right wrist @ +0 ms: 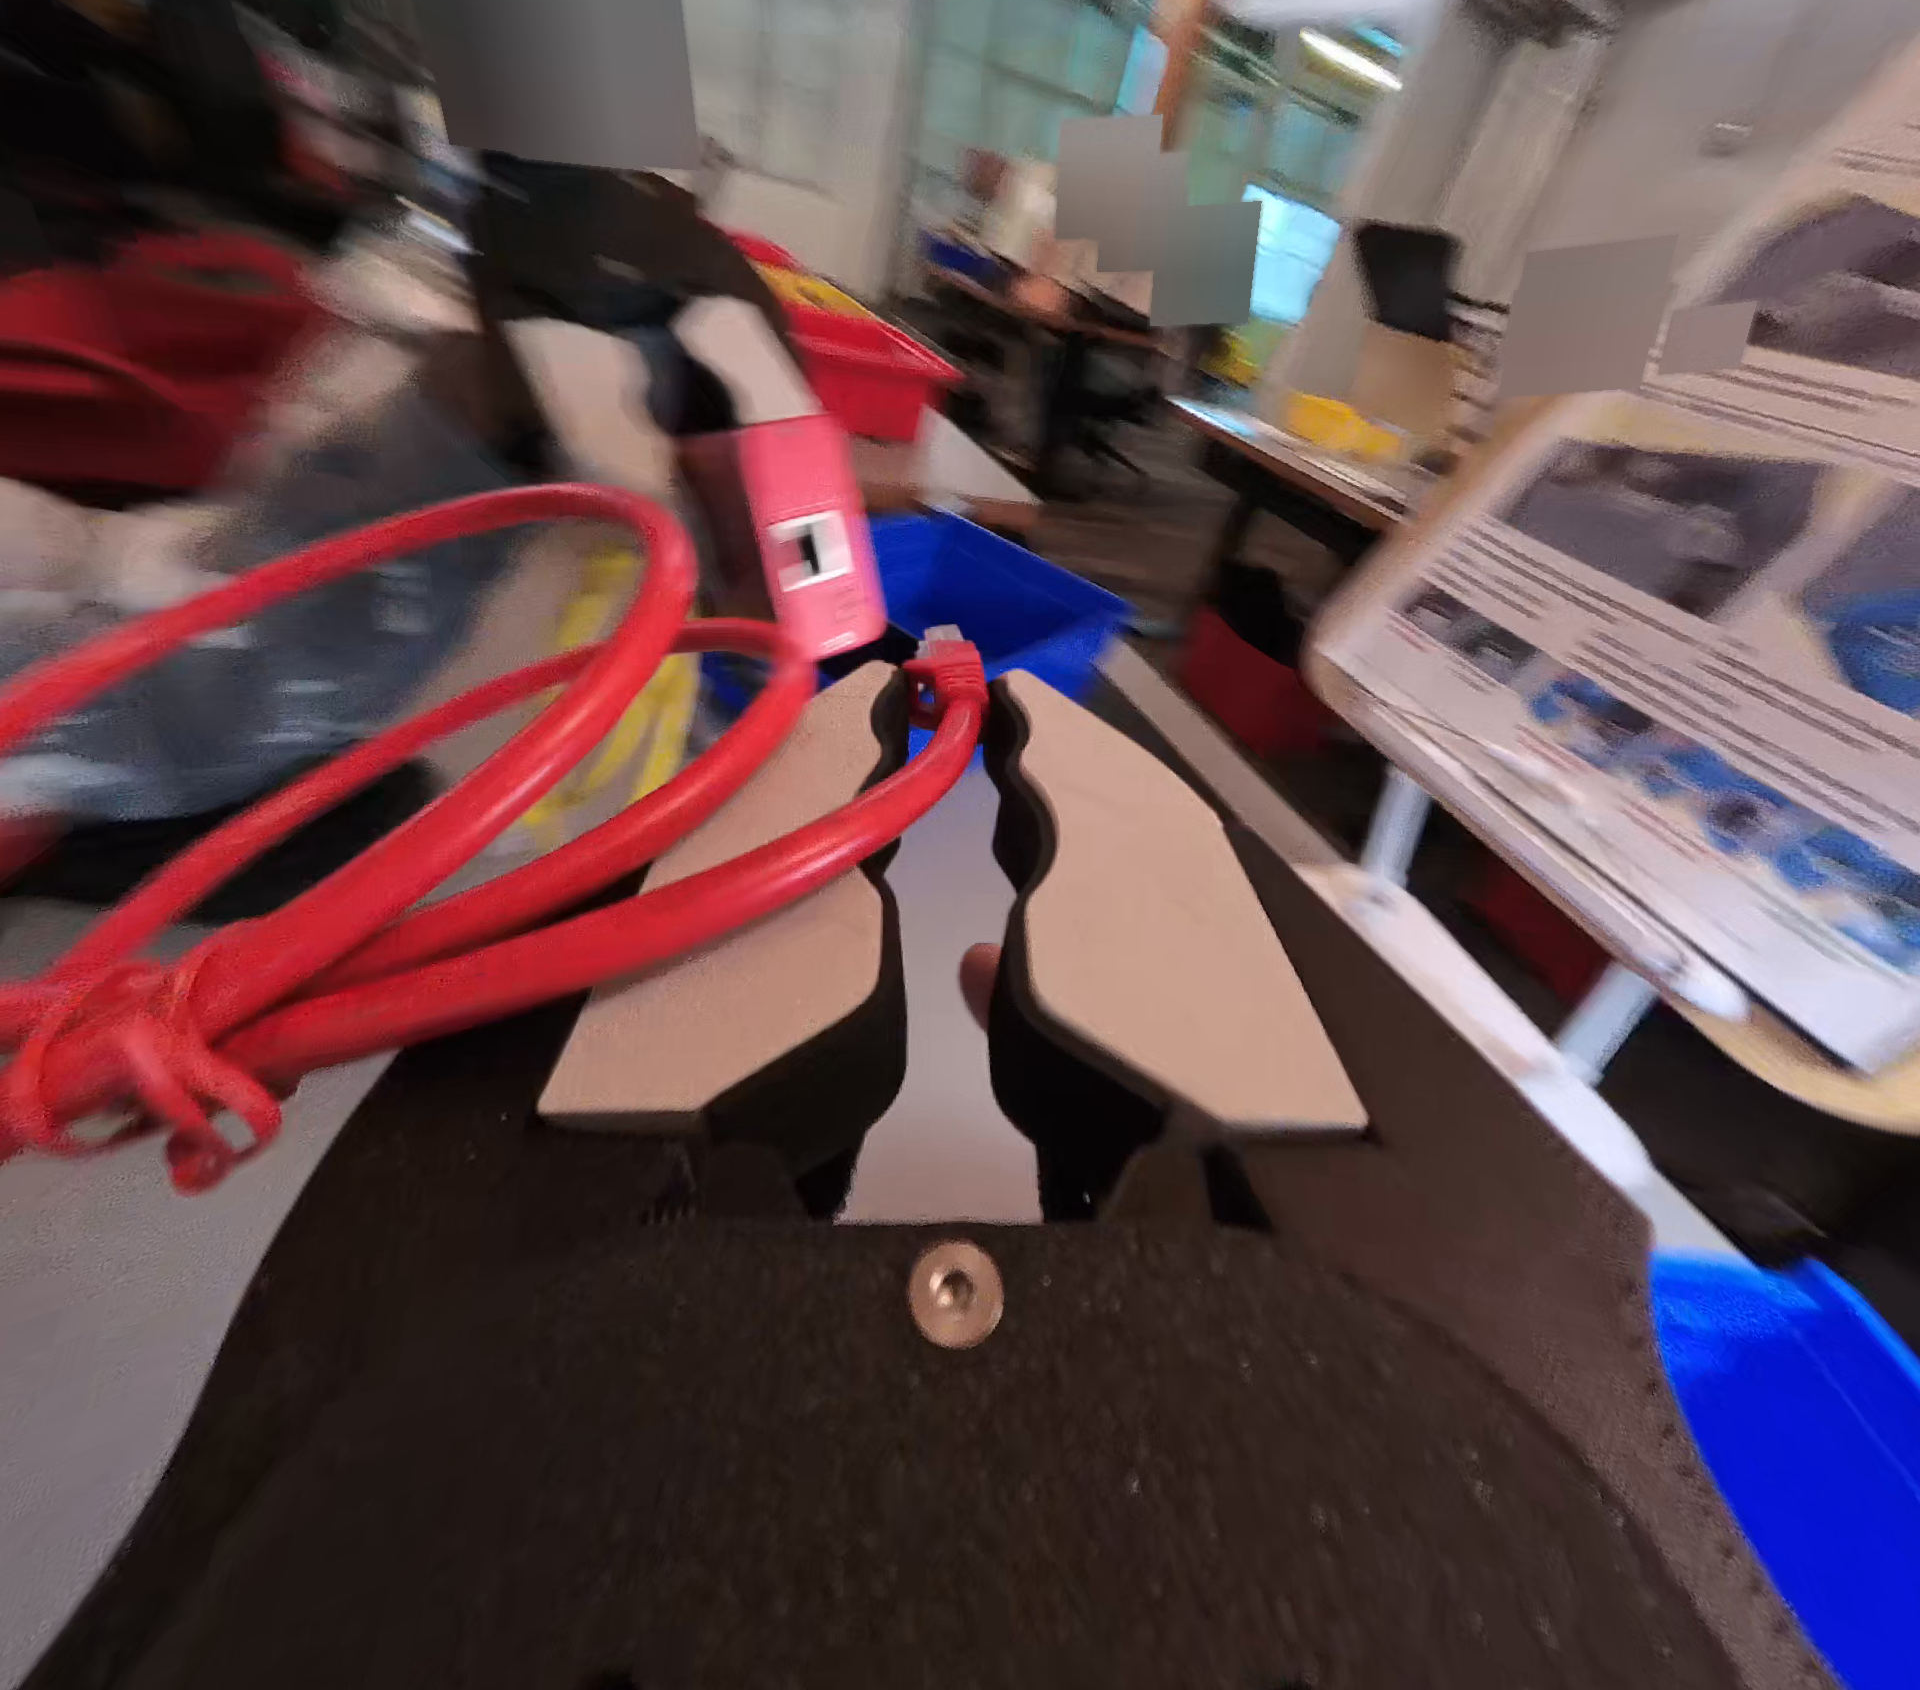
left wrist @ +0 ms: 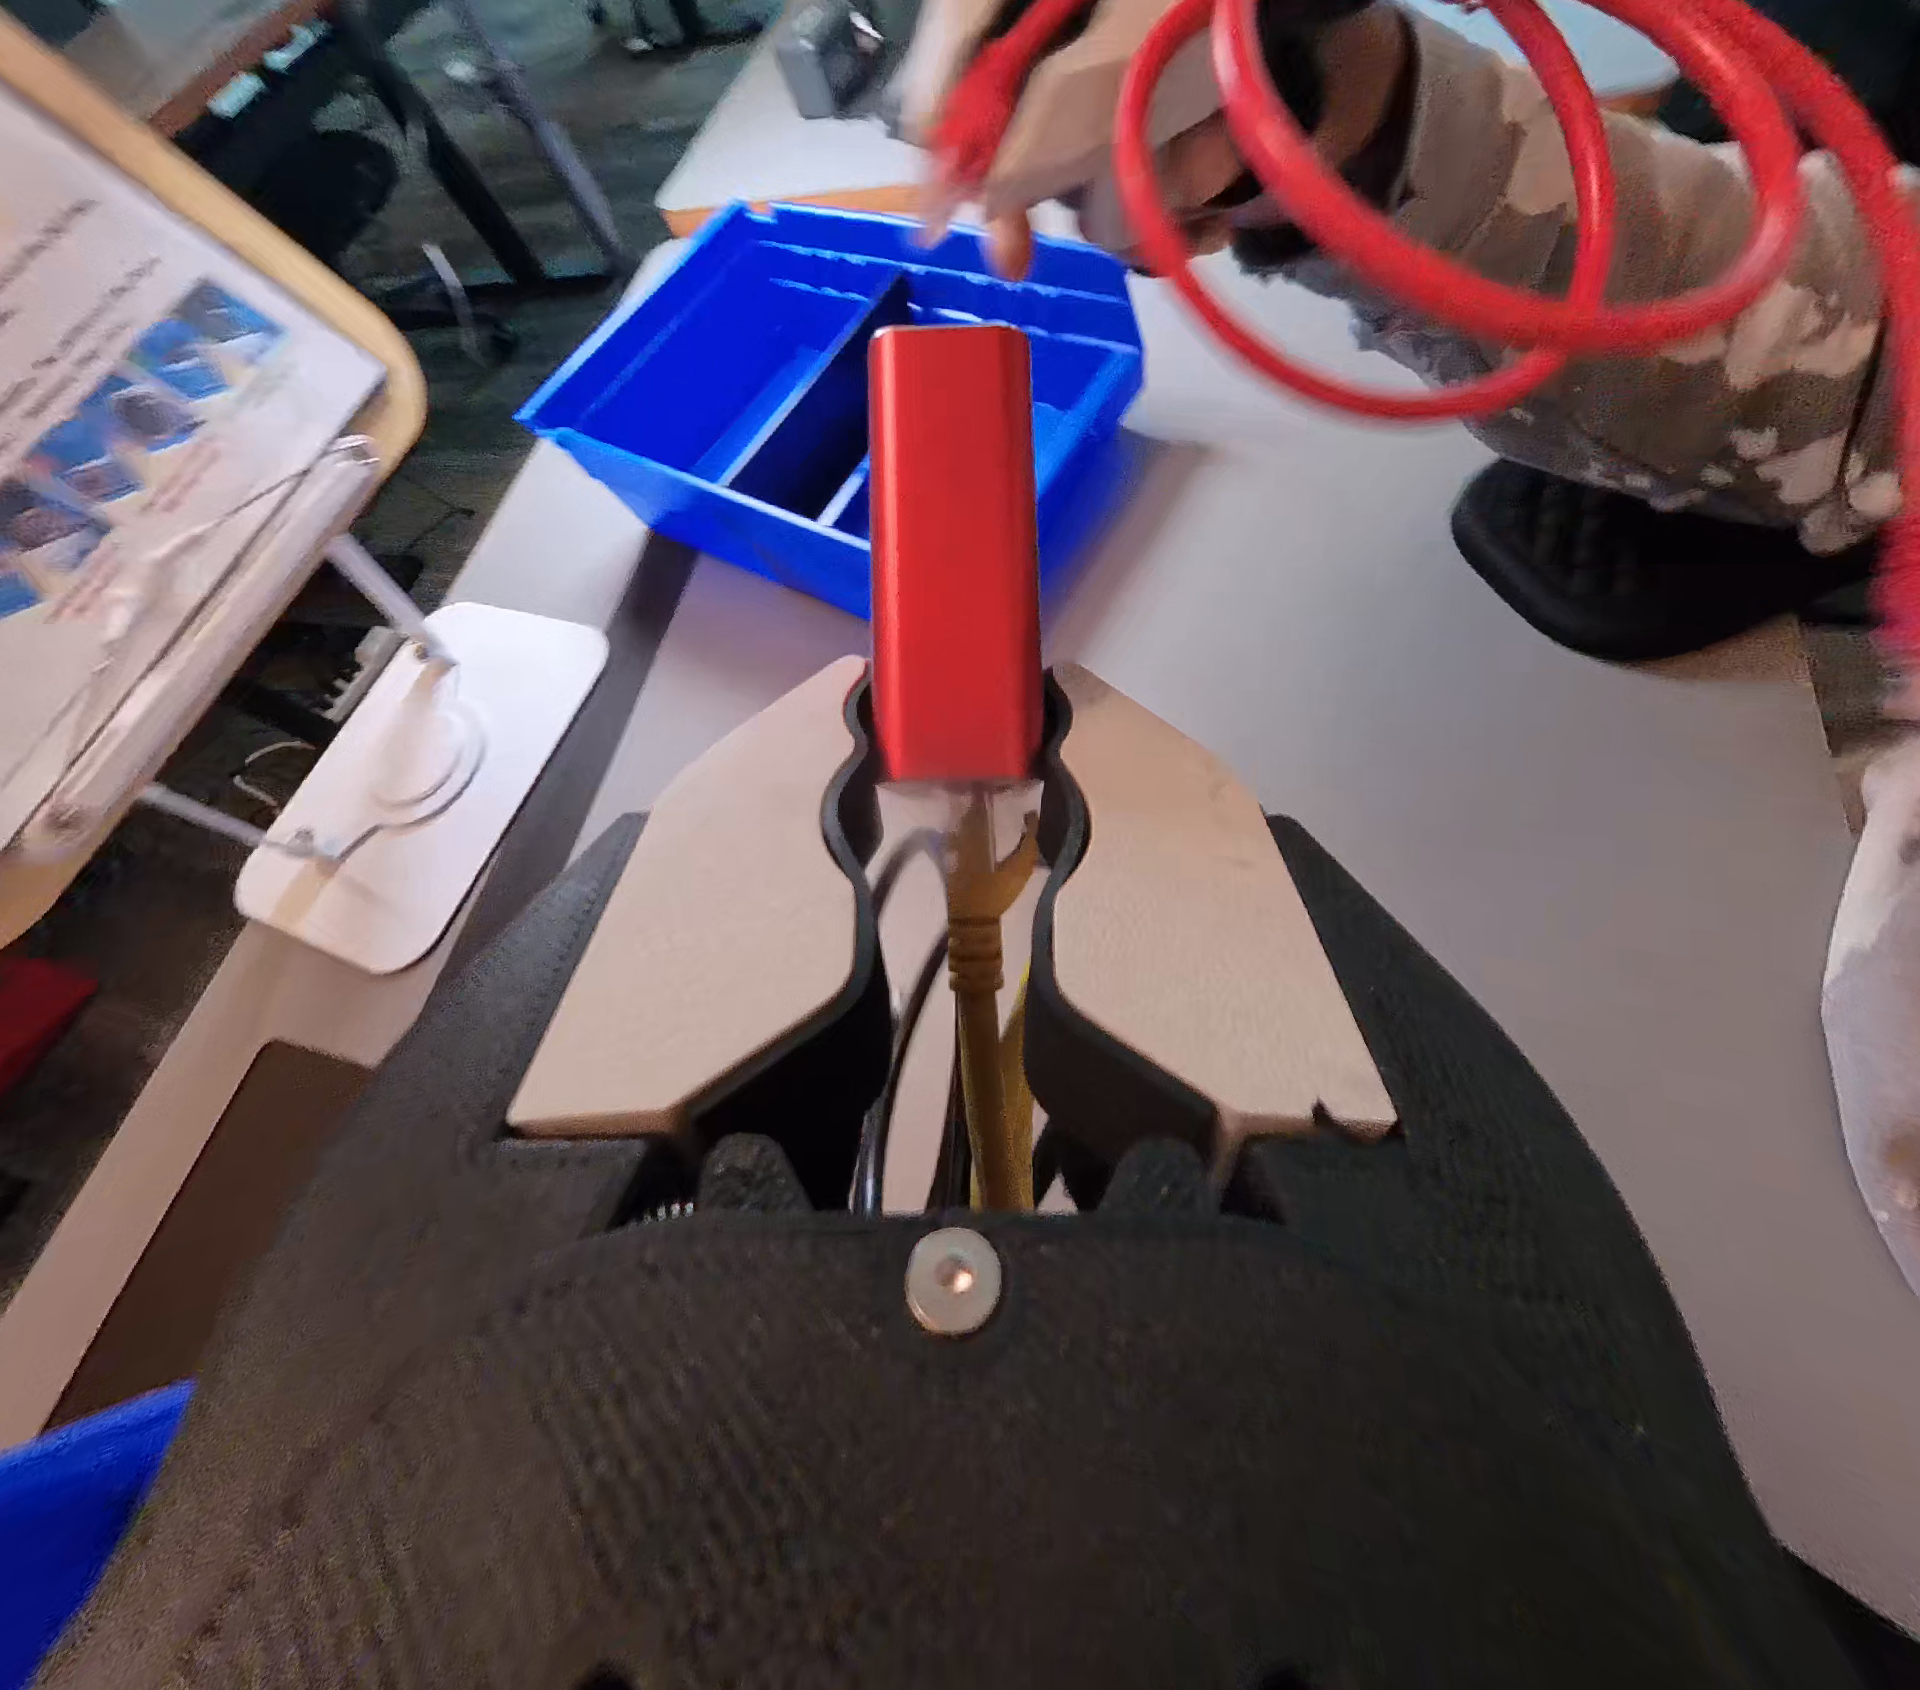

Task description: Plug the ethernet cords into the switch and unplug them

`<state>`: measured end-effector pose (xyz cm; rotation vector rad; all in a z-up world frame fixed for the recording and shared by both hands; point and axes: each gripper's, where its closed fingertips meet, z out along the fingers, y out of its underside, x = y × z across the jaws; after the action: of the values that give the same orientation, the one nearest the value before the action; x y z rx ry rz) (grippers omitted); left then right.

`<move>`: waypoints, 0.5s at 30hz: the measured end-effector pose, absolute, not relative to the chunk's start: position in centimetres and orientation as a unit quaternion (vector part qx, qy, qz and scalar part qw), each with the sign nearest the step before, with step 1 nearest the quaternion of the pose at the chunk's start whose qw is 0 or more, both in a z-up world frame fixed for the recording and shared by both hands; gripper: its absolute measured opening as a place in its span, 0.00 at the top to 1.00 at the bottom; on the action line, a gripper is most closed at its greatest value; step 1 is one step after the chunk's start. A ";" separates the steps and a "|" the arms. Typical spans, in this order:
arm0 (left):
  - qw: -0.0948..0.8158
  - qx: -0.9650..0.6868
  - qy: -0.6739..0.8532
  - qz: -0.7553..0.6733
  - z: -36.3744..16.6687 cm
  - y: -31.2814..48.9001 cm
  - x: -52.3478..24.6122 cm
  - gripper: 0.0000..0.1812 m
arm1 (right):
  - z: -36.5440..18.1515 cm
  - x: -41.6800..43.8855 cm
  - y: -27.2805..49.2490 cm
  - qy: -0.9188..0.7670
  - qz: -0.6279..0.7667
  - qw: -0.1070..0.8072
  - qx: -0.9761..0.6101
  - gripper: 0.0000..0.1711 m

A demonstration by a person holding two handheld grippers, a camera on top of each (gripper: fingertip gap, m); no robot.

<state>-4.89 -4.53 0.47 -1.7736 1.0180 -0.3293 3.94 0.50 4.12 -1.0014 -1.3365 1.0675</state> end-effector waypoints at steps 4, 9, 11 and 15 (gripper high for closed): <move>0.537 -0.729 0.396 -0.152 2.1 -4.7 -6.6 0.85 | 4.5 4.6 -1.7 -0.596 0.447 0.539 -0.392 0.92; 0.529 -0.729 0.403 -0.163 1.5 -4.6 -6.2 0.85 | 4.0 5.0 1.6 -0.558 0.451 0.544 -0.435 0.92; 0.530 -0.726 0.405 -0.169 1.5 -4.6 -6.0 0.85 | 3.2 5.6 3.4 -0.547 0.434 0.546 -0.463 0.92; 0.525 -0.730 0.407 -0.162 0.9 -4.2 -5.8 0.85 | 1.4 7.1 7.9 -0.516 0.356 0.569 -0.533 0.92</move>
<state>-5.83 -4.17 0.94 -1.7452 0.9737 -0.3886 7.10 7.89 1.43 -1.2517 -1.2113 0.8352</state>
